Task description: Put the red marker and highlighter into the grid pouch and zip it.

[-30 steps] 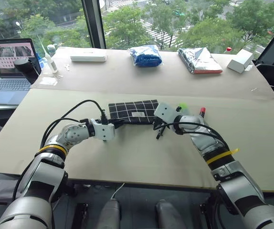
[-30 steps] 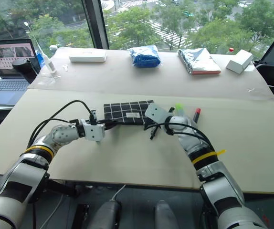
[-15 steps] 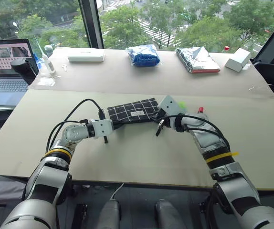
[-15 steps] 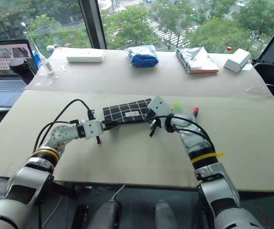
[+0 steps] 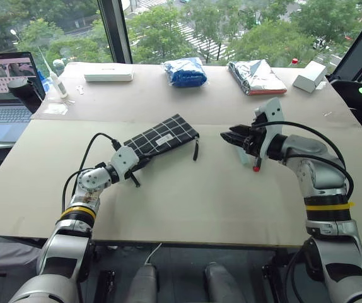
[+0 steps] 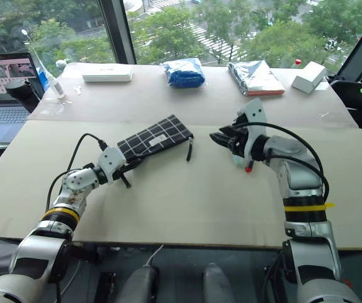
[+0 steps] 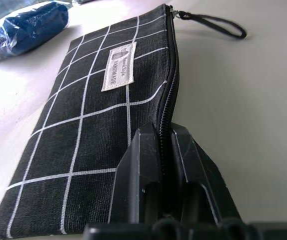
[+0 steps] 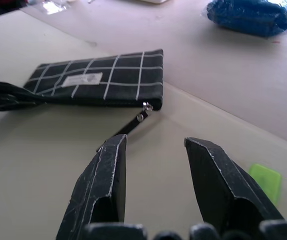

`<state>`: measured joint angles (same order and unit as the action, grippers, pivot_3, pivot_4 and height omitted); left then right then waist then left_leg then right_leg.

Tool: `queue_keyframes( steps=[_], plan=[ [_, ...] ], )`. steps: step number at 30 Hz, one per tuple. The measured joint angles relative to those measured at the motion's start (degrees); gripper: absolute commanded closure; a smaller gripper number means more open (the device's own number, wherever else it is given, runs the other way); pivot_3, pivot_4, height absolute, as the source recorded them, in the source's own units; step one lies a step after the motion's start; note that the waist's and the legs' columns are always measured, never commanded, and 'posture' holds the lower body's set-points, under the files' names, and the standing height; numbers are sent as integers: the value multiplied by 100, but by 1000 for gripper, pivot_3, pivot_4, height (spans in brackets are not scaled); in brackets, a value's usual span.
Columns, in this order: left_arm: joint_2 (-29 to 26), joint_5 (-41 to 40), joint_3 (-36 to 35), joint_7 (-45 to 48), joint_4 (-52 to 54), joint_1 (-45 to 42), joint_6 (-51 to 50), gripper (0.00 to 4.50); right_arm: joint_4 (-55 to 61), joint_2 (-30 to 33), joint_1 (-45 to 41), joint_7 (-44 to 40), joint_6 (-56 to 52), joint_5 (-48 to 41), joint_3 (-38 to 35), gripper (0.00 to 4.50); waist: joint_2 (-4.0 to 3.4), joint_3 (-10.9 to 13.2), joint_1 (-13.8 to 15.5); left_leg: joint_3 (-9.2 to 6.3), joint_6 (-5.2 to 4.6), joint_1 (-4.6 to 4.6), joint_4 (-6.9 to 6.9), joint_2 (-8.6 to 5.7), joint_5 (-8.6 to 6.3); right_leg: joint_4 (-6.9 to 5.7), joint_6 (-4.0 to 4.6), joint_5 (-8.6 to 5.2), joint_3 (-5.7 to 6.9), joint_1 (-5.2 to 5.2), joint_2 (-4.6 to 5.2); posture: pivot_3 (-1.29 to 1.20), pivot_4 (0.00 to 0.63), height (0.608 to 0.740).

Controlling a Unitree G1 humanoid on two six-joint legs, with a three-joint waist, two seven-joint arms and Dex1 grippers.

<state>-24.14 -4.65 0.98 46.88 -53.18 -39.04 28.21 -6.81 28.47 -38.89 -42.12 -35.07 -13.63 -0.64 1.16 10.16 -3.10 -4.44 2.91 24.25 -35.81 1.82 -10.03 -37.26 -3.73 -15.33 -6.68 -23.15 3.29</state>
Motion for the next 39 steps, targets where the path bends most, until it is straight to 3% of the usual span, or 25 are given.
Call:
queue_keyframes(
  steps=[8,17,39],
  plan=[
    [159,-238,-115,-10,982,422,-820,4500,-42,-850,153,846,-2,341,445,2407,1,1,-66,-2,0,3,0,-3,0,-3,11,7,2,-1,2,0,150,740],
    [312,-402,-162,-25,1820,695,-1461,4500,-923,-1204,-285,1382,115,625,476,2407,1,1,-48,-3,0,3,1,-2,0,0,13,8,4,-1,2,0,150,740],
    [171,-426,-71,8,2753,877,-2096,4500,-1584,-1607,-511,1259,334,553,404,2407,0,1,-78,-3,0,2,1,-1,0,-1,14,9,5,0,1,0,150,740]
  ],
)
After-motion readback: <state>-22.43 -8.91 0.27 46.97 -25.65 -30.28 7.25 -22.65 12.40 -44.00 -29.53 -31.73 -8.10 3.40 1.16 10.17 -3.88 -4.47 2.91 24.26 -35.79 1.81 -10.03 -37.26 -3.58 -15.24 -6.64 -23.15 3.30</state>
